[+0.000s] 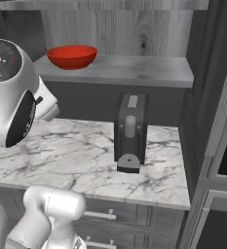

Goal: Pick up the bowls from the cabinet and place each bowl in front of a stool on the dining counter.

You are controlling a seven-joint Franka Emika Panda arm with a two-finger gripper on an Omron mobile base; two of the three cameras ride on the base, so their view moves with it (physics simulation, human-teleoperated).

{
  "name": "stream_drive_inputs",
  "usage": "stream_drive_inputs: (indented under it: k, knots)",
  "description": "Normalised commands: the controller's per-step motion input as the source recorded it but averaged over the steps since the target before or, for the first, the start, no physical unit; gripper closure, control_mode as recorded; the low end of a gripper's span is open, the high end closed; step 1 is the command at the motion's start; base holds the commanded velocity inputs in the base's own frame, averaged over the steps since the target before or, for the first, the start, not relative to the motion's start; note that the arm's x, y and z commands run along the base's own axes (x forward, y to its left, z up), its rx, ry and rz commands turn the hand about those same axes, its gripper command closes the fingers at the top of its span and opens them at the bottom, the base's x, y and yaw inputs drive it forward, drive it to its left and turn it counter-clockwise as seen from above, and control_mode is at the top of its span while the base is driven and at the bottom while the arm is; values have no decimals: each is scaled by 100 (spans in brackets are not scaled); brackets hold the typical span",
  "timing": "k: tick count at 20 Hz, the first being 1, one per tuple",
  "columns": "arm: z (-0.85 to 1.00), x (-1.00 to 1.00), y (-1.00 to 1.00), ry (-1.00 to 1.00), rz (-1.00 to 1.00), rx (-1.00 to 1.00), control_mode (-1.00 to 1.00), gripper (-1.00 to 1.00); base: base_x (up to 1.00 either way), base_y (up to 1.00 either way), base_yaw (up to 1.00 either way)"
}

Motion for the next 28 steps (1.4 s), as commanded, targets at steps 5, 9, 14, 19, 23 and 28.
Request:
stream_drive_inputs:
  k: [5, 9, 14, 19, 23, 28]
  knots:
    - [0, 62, 0, 5, -4, 15, -100, -100, 0, 0, 0]
    - [0, 67, 1, 8, -1, 11, -100, -100, 0, 0, 0]
    - [0, 67, 13, 11, 0, 5, -100, -100, 0, 0, 0]
    - [0, 57, 15, 14, 0, 4, -100, -100, 0, 0, 0]
    - [0, 55, 8, 11, 0, 5, -100, -100, 0, 0, 0]
    - [1, 59, 2, 8, 0, 6, -100, -100, 0, 0, 0]
